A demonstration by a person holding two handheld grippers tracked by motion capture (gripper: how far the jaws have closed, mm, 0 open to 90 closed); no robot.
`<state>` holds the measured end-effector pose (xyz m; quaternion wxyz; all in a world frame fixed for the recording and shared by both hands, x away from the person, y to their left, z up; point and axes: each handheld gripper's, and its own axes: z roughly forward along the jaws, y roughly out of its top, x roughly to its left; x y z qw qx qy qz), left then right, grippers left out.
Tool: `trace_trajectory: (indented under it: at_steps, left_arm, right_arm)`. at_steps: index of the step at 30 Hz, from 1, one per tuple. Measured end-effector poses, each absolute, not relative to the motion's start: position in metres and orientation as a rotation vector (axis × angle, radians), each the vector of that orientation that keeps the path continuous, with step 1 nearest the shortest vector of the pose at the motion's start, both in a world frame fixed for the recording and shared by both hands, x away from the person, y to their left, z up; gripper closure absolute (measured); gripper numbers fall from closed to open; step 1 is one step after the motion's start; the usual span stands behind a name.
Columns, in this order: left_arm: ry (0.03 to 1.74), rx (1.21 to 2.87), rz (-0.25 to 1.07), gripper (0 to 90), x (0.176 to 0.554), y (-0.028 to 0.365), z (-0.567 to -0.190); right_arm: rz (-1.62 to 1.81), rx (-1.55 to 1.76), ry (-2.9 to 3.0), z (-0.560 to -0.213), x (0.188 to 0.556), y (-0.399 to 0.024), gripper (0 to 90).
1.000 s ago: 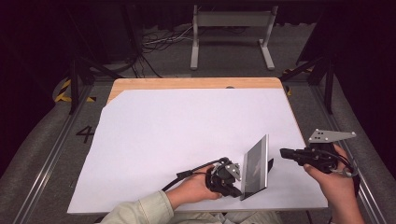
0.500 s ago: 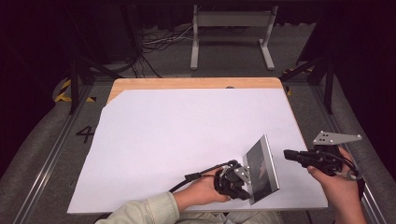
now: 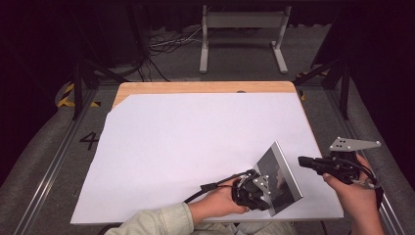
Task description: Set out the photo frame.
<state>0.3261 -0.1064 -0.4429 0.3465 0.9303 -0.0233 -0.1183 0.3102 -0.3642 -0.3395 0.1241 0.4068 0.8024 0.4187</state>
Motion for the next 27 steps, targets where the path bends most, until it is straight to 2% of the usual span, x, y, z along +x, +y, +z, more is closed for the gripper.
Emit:
trace_trajectory:
  at_steps: [13, 17, 27]
  left_arm:
    - [-0.063, 2.418, -0.268, 90.0, 0.324, -0.122, -0.441]
    - [-0.038, 2.403, -0.279, 89.9, 0.328, -0.112, -0.435]
    - [0.040, 2.373, -0.209, 83.9, 0.344, -0.076, -0.422]
  right_arm:
    - [1.235, 1.193, 2.321, -0.337, 0.309, -0.366, 89.9]
    - [1.242, 1.212, 2.319, -0.337, 0.310, -0.368, 89.9]
    - [1.285, 1.272, 2.315, -0.336, 0.312, -0.368, 88.3]
